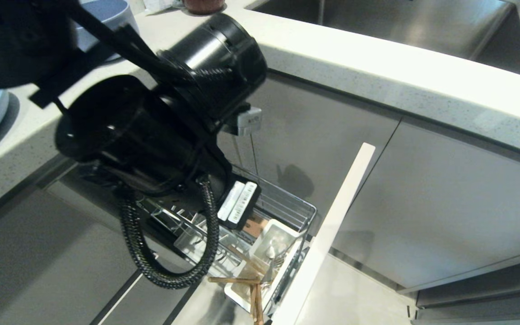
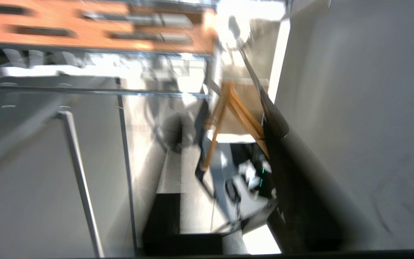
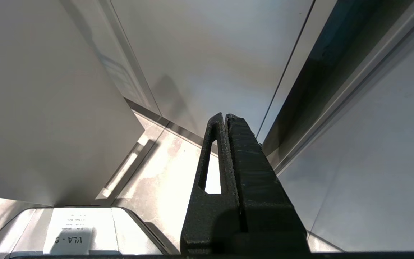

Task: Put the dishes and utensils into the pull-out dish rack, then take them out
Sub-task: Pick up the bowl and place it in the cupboard

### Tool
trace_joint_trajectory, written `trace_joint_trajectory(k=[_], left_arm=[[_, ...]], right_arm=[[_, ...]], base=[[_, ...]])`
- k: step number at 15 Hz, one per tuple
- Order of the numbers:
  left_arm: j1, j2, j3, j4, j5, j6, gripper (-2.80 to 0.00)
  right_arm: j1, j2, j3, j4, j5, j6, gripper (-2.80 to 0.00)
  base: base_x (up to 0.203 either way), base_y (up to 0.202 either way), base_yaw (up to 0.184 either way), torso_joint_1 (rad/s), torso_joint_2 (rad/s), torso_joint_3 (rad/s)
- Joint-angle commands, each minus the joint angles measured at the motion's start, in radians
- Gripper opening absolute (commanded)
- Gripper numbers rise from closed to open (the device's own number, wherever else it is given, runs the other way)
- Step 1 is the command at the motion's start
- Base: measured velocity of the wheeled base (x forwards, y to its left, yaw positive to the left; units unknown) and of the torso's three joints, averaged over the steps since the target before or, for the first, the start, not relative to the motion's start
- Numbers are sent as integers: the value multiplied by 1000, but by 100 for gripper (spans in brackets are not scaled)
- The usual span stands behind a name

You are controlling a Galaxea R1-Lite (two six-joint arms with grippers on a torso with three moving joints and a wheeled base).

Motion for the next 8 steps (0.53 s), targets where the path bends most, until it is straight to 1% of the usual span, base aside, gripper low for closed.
trace_joint_trajectory(k=[1, 3, 4, 5, 6, 7, 8], left_arm=[[-4, -125, 0, -35, 52, -12, -280], [0, -185, 0, -103, 121, -31, -280], [25, -218, 0, -160, 151, -33, -280], [59, -245, 0, -221, 172, -27, -280], [106, -267, 0, -263, 180, -13, -280], [155, -286, 0, -300, 178, -1, -280], [227, -303, 0, -338, 167, 6, -280]], right_arm=[[0, -3, 2, 0, 0, 0, -280], [0, -3, 2, 0, 0, 0, -280], [0, -4, 2, 0, 0, 0, -280], [0, -4, 2, 0, 0, 0, -280], [0, -3, 2, 0, 0, 0, -280], [0, -3, 2, 0, 0, 0, -280], [0, -3, 2, 0, 0, 1, -280]], base=[[0, 0, 0, 0, 0, 0], [0, 0, 0, 0, 0, 0], [0, 0, 0, 0, 0, 0], [0, 0, 0, 0, 0, 0], [0, 0, 0, 0, 0, 0], [0, 0, 0, 0, 0, 0], [0, 0, 0, 0, 0, 0]])
